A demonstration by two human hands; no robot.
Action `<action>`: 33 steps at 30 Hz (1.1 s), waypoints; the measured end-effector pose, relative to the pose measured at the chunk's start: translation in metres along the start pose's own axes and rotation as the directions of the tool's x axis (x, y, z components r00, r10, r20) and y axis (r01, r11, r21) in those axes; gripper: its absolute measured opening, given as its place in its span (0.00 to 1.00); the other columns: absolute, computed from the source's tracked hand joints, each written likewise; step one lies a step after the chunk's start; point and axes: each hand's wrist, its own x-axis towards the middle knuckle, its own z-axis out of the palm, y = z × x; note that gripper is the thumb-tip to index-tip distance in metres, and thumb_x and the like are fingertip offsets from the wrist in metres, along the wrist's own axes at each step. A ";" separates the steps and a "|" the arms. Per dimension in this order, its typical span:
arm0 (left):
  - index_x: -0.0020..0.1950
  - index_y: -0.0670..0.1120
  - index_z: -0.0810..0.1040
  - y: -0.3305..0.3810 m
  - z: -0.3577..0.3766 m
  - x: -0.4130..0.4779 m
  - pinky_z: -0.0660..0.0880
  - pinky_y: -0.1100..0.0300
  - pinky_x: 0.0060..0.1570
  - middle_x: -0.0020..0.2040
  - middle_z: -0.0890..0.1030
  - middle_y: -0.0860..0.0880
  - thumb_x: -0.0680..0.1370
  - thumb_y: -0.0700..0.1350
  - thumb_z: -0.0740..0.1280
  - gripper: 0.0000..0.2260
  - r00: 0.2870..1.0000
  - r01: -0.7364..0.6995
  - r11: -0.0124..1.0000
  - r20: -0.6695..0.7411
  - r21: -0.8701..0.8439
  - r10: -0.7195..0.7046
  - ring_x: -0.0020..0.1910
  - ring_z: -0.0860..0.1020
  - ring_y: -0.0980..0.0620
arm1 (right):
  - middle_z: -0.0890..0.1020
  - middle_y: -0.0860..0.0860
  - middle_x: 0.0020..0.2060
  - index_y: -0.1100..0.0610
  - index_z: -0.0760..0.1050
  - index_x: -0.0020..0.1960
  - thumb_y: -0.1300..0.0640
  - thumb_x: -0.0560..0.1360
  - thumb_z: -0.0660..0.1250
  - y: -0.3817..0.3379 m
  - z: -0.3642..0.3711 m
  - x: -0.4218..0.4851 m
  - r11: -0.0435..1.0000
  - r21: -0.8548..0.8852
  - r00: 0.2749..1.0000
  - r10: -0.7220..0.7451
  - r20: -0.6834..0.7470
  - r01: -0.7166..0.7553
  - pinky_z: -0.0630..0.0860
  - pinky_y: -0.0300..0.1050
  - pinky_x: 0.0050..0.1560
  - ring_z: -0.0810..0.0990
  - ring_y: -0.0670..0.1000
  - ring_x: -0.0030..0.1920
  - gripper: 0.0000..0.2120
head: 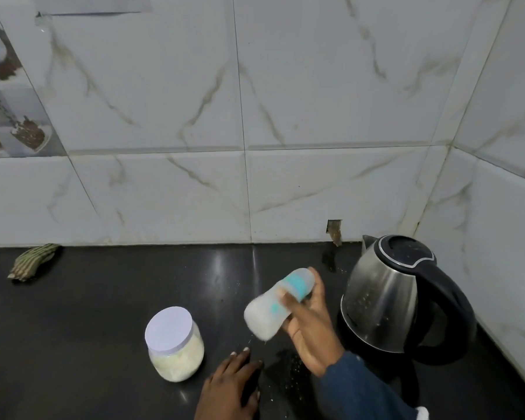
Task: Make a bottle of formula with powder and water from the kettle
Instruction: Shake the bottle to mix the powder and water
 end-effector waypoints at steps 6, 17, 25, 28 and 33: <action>0.66 0.69 0.67 -0.003 -0.003 0.006 0.70 0.58 0.62 0.72 0.57 0.70 0.64 0.62 0.57 0.29 1.000 -0.017 0.995 0.026 0.094 0.014 0.73 0.64 0.62 | 0.79 0.50 0.52 0.42 0.66 0.68 0.65 0.66 0.77 -0.013 0.014 0.007 0.904 -0.333 0.963 -0.252 0.090 0.268 0.80 0.61 0.53 0.80 0.50 0.48 0.37; 0.73 0.67 0.57 0.006 -0.007 0.007 0.56 0.60 0.72 0.78 0.52 0.62 0.66 0.66 0.49 0.34 0.991 0.036 0.999 0.126 0.037 -0.041 0.77 0.50 0.60 | 0.78 0.51 0.54 0.43 0.65 0.69 0.59 0.66 0.77 0.005 0.005 0.004 0.726 -0.583 0.930 -0.253 0.268 0.365 0.81 0.52 0.52 0.82 0.48 0.47 0.37; 0.74 0.66 0.56 -0.008 -0.005 0.015 0.57 0.61 0.72 0.78 0.51 0.62 0.72 0.66 0.53 0.30 0.969 0.047 0.998 0.241 0.041 -0.056 0.77 0.52 0.58 | 0.78 0.53 0.54 0.45 0.67 0.68 0.56 0.64 0.78 0.007 0.010 0.005 0.588 -0.693 0.909 -0.284 0.306 0.417 0.80 0.55 0.53 0.80 0.48 0.47 0.36; 0.75 0.66 0.56 -0.014 -0.003 0.019 0.55 0.62 0.74 0.76 0.52 0.64 0.76 0.64 0.55 0.27 0.963 0.082 0.997 0.257 0.010 -0.082 0.76 0.53 0.58 | 0.79 0.51 0.54 0.43 0.68 0.67 0.57 0.64 0.79 0.011 0.015 0.003 0.551 -0.709 0.896 -0.223 0.383 0.441 0.81 0.48 0.50 0.80 0.46 0.47 0.36; 0.74 0.66 0.56 -0.016 -0.002 0.013 0.54 0.63 0.73 0.76 0.50 0.66 0.77 0.62 0.56 0.25 0.979 0.034 0.999 0.201 0.022 -0.037 0.76 0.51 0.60 | 0.78 0.52 0.54 0.47 0.65 0.69 0.61 0.65 0.78 0.007 0.005 0.004 0.623 -0.659 0.898 -0.187 0.397 0.421 0.80 0.48 0.49 0.80 0.46 0.46 0.37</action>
